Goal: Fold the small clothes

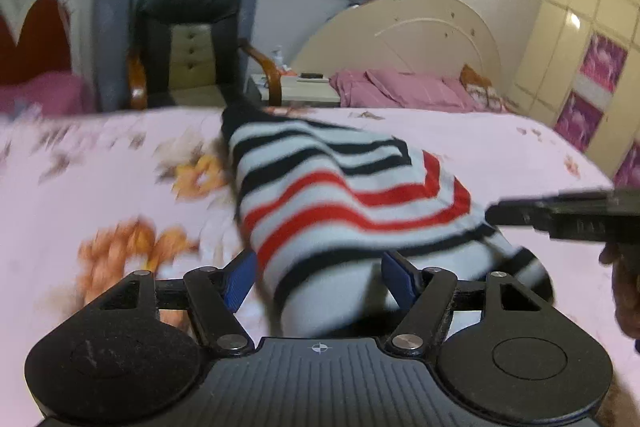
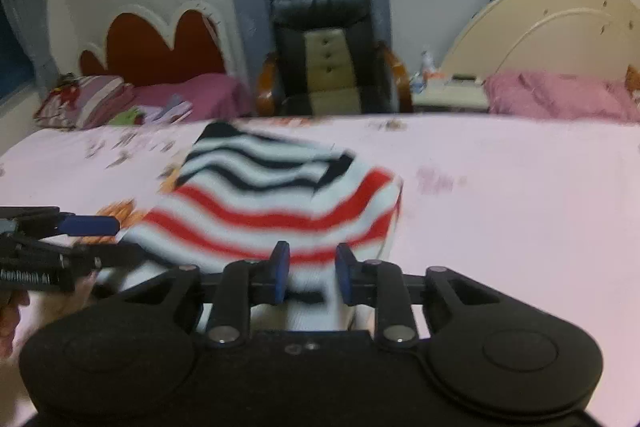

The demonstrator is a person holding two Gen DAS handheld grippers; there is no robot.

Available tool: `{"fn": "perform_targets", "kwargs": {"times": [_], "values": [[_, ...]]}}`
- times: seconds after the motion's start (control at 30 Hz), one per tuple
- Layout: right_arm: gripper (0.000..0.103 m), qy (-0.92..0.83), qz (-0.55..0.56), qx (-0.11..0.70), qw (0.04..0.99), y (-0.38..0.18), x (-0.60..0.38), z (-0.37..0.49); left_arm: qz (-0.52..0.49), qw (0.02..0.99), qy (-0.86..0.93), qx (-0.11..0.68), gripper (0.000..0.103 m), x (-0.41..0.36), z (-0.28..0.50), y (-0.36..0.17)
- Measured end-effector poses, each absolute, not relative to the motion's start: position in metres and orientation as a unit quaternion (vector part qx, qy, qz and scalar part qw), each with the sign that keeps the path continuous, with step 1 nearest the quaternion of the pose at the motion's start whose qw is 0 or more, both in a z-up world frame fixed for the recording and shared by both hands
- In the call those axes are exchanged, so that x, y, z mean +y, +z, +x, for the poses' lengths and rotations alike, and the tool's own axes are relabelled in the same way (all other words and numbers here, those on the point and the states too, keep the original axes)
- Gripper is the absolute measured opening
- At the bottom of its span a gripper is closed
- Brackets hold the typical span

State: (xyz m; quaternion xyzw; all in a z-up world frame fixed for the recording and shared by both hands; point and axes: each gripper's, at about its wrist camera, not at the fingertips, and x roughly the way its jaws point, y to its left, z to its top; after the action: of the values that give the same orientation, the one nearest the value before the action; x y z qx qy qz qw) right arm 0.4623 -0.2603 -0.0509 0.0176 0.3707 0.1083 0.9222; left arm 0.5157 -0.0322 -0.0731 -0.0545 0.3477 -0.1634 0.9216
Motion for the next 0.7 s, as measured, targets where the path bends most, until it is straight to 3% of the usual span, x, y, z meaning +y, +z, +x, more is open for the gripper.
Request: {"fn": "perform_targets", "kwargs": {"times": [0.33,0.5,0.53,0.57,0.6,0.63,0.7], "values": [[0.020,0.101,-0.005,0.395,0.913,-0.078,-0.255,0.445,-0.095,0.902,-0.168,0.386,0.069,-0.021,0.498,-0.113],[0.022,0.092,0.047,0.409,0.907,-0.071,-0.265,0.447,-0.114,0.899,-0.163,0.391,0.075,-0.015,0.497,-0.108],[0.028,0.094,0.064,0.403,0.908,-0.066,-0.270,0.444,-0.128,0.898,-0.165,0.387,0.075,-0.011,0.496,-0.105],[0.044,0.095,0.085,0.393,0.911,-0.062,-0.277,0.440,-0.148,0.895,-0.170,0.384,0.081,-0.005,0.498,-0.104],[0.055,0.092,0.115,0.387,0.910,-0.060,-0.287,0.438,-0.172,0.890,-0.175,0.385,0.094,0.001,0.502,-0.104],[0.070,0.091,0.145,0.387,0.906,-0.061,-0.299,0.438,-0.199,0.883,-0.178,0.386,0.096,0.007,0.507,-0.107],[0.067,0.089,0.231,0.399,0.883,-0.073,-0.329,0.445,-0.252,0.864,-0.187,0.393,0.096,0.017,0.519,-0.112]]}}
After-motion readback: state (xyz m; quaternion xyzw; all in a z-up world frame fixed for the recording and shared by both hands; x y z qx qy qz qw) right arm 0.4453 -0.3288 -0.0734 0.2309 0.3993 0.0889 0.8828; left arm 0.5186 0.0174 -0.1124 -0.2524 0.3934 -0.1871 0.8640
